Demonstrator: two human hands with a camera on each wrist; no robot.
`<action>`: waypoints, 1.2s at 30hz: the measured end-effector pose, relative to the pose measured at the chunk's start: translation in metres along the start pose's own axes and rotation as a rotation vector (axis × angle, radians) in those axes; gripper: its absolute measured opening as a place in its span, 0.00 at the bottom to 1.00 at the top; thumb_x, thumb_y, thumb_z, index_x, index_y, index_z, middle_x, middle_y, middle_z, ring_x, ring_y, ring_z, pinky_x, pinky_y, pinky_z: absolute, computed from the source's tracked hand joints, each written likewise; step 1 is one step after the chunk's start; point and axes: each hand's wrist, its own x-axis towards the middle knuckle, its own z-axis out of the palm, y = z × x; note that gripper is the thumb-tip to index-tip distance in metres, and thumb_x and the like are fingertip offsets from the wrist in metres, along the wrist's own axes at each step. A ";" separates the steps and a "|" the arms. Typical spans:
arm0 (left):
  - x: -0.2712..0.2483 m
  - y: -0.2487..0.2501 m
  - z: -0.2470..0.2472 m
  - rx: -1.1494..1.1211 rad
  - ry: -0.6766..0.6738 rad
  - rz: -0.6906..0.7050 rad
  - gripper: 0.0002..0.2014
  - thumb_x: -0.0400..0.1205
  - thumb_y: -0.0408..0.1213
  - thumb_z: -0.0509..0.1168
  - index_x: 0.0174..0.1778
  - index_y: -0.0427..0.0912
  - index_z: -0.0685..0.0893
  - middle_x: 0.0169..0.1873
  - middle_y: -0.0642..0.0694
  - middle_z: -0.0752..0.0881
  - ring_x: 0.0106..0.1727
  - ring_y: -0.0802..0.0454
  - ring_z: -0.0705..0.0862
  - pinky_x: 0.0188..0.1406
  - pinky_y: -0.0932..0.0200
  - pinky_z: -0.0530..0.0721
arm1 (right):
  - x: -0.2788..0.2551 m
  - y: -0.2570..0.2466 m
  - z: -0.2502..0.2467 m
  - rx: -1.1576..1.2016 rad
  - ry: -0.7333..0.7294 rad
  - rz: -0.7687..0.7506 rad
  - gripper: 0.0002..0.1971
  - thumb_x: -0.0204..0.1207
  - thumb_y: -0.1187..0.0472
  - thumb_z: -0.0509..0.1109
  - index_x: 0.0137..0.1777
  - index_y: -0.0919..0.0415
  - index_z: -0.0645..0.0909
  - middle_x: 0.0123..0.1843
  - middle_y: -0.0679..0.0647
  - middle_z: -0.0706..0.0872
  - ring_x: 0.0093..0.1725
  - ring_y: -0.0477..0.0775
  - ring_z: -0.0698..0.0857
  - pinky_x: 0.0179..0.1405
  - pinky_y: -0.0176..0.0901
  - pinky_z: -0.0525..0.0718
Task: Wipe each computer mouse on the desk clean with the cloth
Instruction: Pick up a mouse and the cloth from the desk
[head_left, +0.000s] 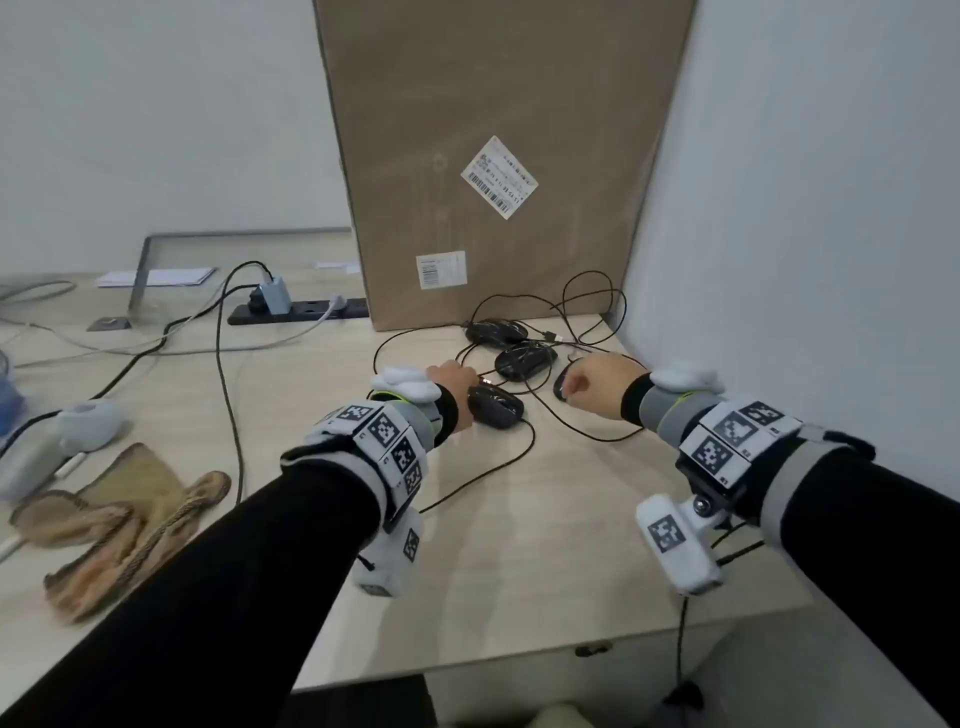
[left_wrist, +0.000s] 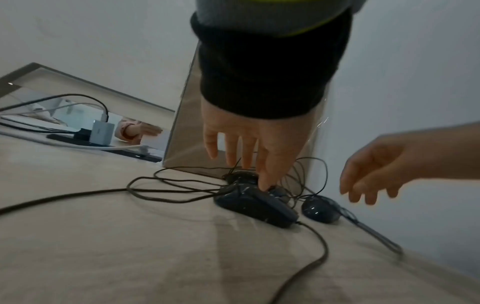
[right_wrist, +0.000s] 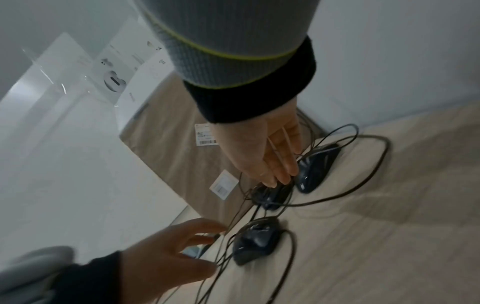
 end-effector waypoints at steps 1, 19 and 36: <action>0.000 -0.001 -0.001 0.023 -0.022 0.005 0.15 0.79 0.36 0.63 0.62 0.43 0.80 0.61 0.43 0.81 0.60 0.41 0.82 0.54 0.54 0.79 | 0.005 -0.003 0.002 0.029 0.014 -0.027 0.08 0.75 0.58 0.65 0.46 0.58 0.85 0.50 0.51 0.88 0.53 0.56 0.84 0.51 0.42 0.80; 0.028 -0.005 -0.003 0.121 -0.094 -0.010 0.23 0.72 0.54 0.69 0.62 0.50 0.79 0.57 0.47 0.81 0.61 0.43 0.76 0.59 0.50 0.77 | -0.004 -0.032 0.017 0.247 0.015 -0.101 0.07 0.74 0.59 0.68 0.50 0.54 0.84 0.49 0.49 0.86 0.50 0.51 0.83 0.51 0.43 0.80; -0.089 -0.030 -0.003 -0.952 0.231 -0.259 0.24 0.70 0.49 0.76 0.52 0.45 0.72 0.46 0.48 0.79 0.47 0.50 0.79 0.40 0.60 0.78 | -0.047 -0.124 0.001 1.317 -0.072 0.191 0.16 0.82 0.60 0.62 0.66 0.66 0.75 0.61 0.60 0.84 0.52 0.55 0.84 0.54 0.50 0.85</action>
